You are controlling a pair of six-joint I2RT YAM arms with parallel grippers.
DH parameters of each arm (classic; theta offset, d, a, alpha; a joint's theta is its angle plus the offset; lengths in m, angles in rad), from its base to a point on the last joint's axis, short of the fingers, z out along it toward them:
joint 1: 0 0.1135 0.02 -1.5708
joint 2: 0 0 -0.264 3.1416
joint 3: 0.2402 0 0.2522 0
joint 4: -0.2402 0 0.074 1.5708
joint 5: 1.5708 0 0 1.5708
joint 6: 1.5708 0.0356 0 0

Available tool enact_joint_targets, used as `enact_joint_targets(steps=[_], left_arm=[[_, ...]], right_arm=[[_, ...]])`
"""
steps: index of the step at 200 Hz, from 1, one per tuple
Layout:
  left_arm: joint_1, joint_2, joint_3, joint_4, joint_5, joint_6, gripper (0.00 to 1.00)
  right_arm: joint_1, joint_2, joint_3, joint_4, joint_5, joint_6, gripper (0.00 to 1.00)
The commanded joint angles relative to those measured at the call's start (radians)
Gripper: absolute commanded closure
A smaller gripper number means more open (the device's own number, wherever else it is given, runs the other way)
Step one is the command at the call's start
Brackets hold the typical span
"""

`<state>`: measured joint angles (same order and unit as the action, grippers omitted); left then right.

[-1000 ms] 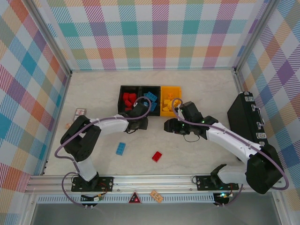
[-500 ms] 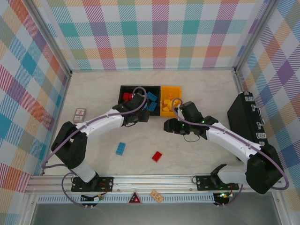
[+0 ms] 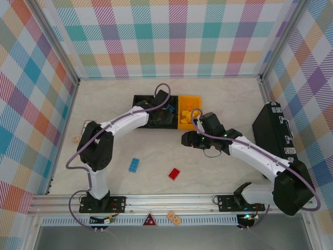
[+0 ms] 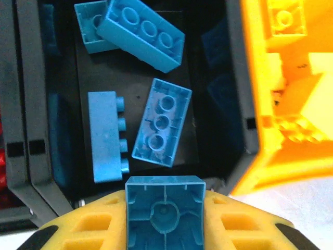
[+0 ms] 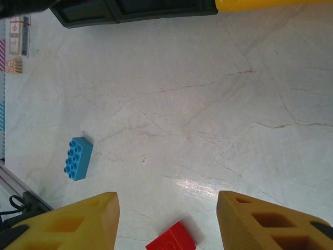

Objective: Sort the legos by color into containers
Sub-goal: Place the lego in the container.

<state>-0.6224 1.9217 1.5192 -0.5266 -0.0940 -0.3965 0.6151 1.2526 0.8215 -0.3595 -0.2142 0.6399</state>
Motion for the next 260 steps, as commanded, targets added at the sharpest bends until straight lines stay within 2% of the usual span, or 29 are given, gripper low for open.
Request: enact_joint_targets(steps=[1, 51, 83, 100, 119, 219, 260], left_arm=[[0.023, 0.047, 0.076, -0.045, 0.029, -0.007, 0.74], [0.049, 0.169, 0.212, -0.102, 0.018, 0.008, 0.7], [0.05, 0.179, 0.243, -0.12, 0.008, 0.009, 0.56], [0.049, 0.154, 0.231, -0.115, 0.007, 0.008, 0.49], [0.046, 0.119, 0.208, -0.113, 0.007, 0.009, 0.46], [0.025, -0.125, -0.008, -0.094, 0.042, -0.005, 0.45], [0.023, -0.247, -0.136, -0.122, 0.052, -0.005, 0.45]], right_arm=[[-0.003, -0.016, -0.002, 0.009, 0.001, -0.006, 0.47], [-0.003, -0.016, -0.004, 0.006, 0.006, -0.001, 0.47], [-0.003, -0.019, -0.01, 0.007, 0.006, 0.003, 0.47], [-0.003, -0.018, -0.01, 0.011, 0.006, 0.003, 0.47], [-0.003, -0.016, -0.007, 0.014, 0.001, 0.004, 0.47], [-0.003, -0.019, 0.001, 0.011, -0.014, -0.007, 0.47], [-0.003, -0.001, 0.018, 0.024, -0.093, -0.057, 0.47]])
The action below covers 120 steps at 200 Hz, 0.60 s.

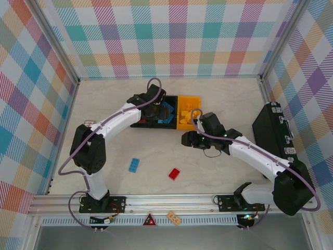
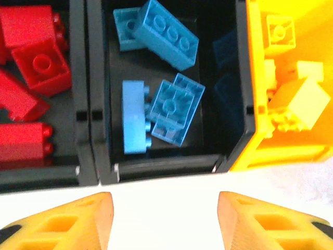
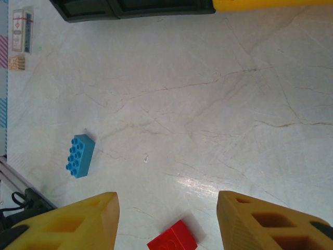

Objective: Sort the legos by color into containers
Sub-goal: Place the lego in the container, then pick up the lego from the middle-left of the table.

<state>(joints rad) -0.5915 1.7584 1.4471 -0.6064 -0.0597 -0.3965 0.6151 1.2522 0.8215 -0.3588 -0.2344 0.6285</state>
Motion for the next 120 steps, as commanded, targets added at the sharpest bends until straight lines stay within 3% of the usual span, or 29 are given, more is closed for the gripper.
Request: enact_joint_targets(steps=[1, 120], left_arm=[[-0.008, -0.087, -0.067, -0.043, 0.017, -0.005, 0.44], [-0.004, -0.466, -0.484, -0.197, 0.009, -0.073, 0.38]], right_arm=[[-0.004, 0.0, 0.018, 0.025, -0.075, -0.047, 0.47], [0.139, 0.114, 0.114, 0.049, -0.21, -0.193, 0.46]])
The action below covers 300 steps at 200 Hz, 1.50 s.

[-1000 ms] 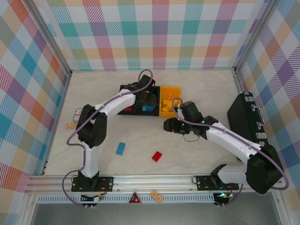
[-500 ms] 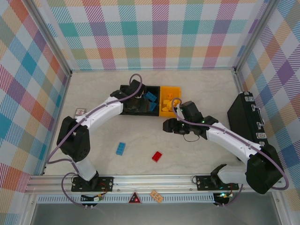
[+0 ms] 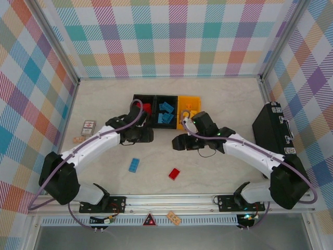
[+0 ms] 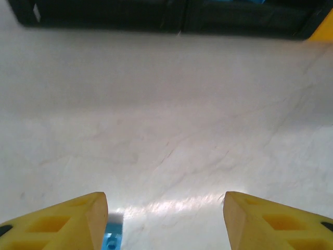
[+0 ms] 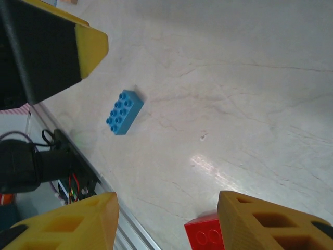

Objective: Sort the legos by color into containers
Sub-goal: Pick up the lego from the middle-left of the table.

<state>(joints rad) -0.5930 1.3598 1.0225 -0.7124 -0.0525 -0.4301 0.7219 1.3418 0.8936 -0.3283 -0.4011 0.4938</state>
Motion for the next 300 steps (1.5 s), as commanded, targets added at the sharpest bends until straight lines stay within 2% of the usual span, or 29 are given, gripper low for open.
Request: enact_joint_targets(steps=[1, 54, 91, 136, 165, 202, 219, 260, 300], left_arm=[[-0.002, -0.071, -0.062, -0.094, 0.002, -0.04, 0.38], [-0.003, -0.155, -0.234, -0.129, 0.029, -0.112, 0.3], [-0.014, -0.129, -0.308, -0.07, 0.069, -0.145, 0.29], [-0.032, -0.033, -0.339, 0.004, 0.053, -0.156, 0.31], [-0.042, 0.023, -0.339, 0.023, 0.028, -0.157, 0.4], [-0.049, 0.041, -0.325, 0.026, 0.019, -0.154, 0.64], [-0.052, 0.028, -0.309, 0.013, 0.014, -0.154, 0.7], [-0.056, -0.007, -0.226, -0.026, 0.012, -0.14, 0.73], [-0.063, 0.022, -0.086, -0.02, 0.026, -0.119, 0.73]], right_arm=[[0.034, 0.025, 0.042, 0.019, -0.044, -0.061, 0.46], [0.062, 0.075, 0.049, 0.037, -0.059, -0.066, 0.46], [0.068, 0.096, 0.057, 0.037, -0.054, -0.066, 0.46], [0.07, 0.108, 0.058, 0.041, -0.048, -0.059, 0.46], [0.071, 0.112, 0.056, 0.041, -0.045, -0.057, 0.46], [0.071, 0.112, 0.054, 0.043, -0.038, -0.056, 0.46], [0.071, 0.11, 0.05, 0.044, -0.032, -0.054, 0.47], [0.066, 0.074, 0.031, 0.057, -0.004, -0.022, 0.47], [0.008, 0.002, -0.003, 0.06, 0.036, 0.029, 0.46]])
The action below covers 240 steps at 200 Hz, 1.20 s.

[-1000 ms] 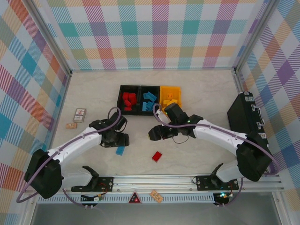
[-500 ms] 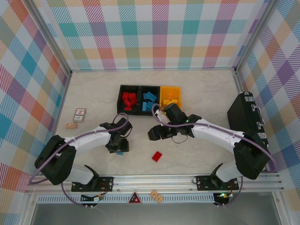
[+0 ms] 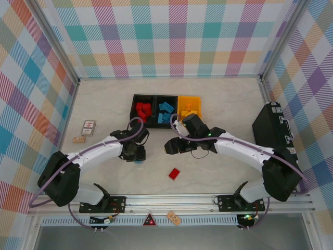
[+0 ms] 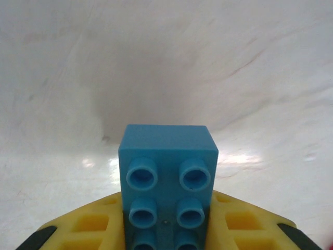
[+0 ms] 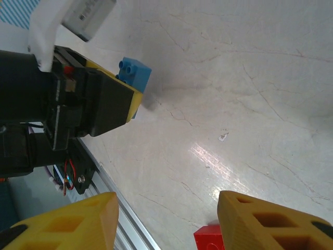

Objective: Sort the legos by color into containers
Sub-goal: Pick up the lego from the middle-left of the table, then place the lego in the container.

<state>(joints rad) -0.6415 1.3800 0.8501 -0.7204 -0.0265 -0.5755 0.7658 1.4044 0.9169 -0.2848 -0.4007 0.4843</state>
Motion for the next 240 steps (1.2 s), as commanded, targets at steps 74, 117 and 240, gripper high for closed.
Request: enact_joint_targets(steps=[74, 117, 240], left_arm=[[-0.033, 0.224, 0.386, 0.053, 0.019, 0.051, 0.73], [-0.028, 0.39, 0.612, -0.001, -0.025, 0.105, 0.73], [0.087, 0.781, 1.068, -0.052, 0.065, 0.161, 0.7]], right_arm=[[-0.117, -0.166, -0.059, -0.03, 0.181, 0.099, 0.46], [-0.146, -0.192, -0.082, -0.045, 0.197, 0.113, 0.46], [-0.161, -0.226, -0.121, -0.064, 0.226, 0.122, 0.45]])
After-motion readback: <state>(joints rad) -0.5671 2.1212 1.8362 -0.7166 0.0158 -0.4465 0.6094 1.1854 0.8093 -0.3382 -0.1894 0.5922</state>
